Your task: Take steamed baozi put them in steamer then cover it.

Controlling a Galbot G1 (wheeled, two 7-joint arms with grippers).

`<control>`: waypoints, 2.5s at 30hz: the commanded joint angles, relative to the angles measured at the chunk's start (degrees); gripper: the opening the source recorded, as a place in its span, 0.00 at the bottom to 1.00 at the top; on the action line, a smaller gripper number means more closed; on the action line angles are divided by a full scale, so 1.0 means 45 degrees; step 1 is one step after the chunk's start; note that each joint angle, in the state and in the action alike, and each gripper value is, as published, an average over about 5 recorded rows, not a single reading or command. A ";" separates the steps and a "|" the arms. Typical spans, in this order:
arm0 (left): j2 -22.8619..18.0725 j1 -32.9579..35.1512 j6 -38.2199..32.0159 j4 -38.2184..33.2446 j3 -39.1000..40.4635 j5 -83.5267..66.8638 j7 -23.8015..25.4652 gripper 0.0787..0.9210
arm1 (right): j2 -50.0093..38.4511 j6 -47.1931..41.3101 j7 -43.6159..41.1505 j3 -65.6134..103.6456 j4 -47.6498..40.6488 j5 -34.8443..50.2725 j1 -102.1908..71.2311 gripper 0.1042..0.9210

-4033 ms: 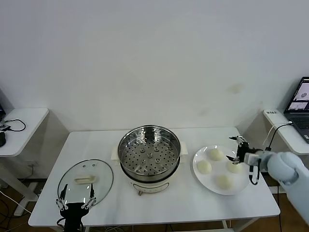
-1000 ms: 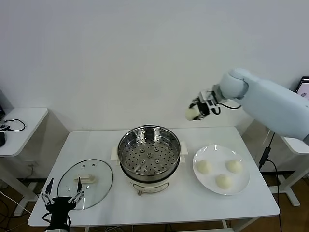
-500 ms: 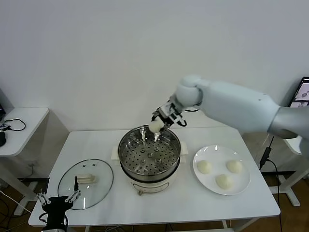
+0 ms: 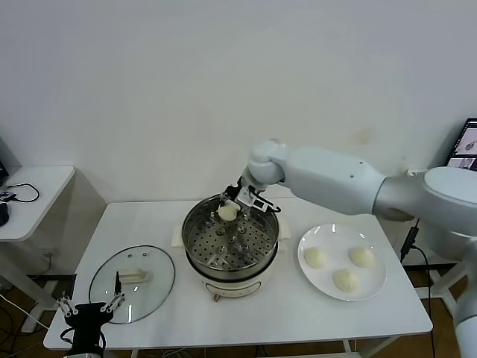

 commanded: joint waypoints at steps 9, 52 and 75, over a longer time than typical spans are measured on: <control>-0.0066 0.0055 -0.0009 -0.0123 0.0010 0.0030 -0.0006 0.88 | 0.0553 0.1656 0.0927 0.0390 -0.1092 -0.1585 -0.0503 0.80; 0.1413 -0.0403 0.1512 -0.0490 0.0163 -0.0686 0.0019 0.88 | -1.0930 -0.9254 -0.1935 0.4099 0.7052 0.3784 -0.4898 0.88; 0.1154 -0.0484 0.1613 -0.0433 -0.0006 -0.0656 0.0019 0.88 | -0.6956 -0.8927 -0.1314 0.4482 0.3208 0.2672 -0.5878 0.88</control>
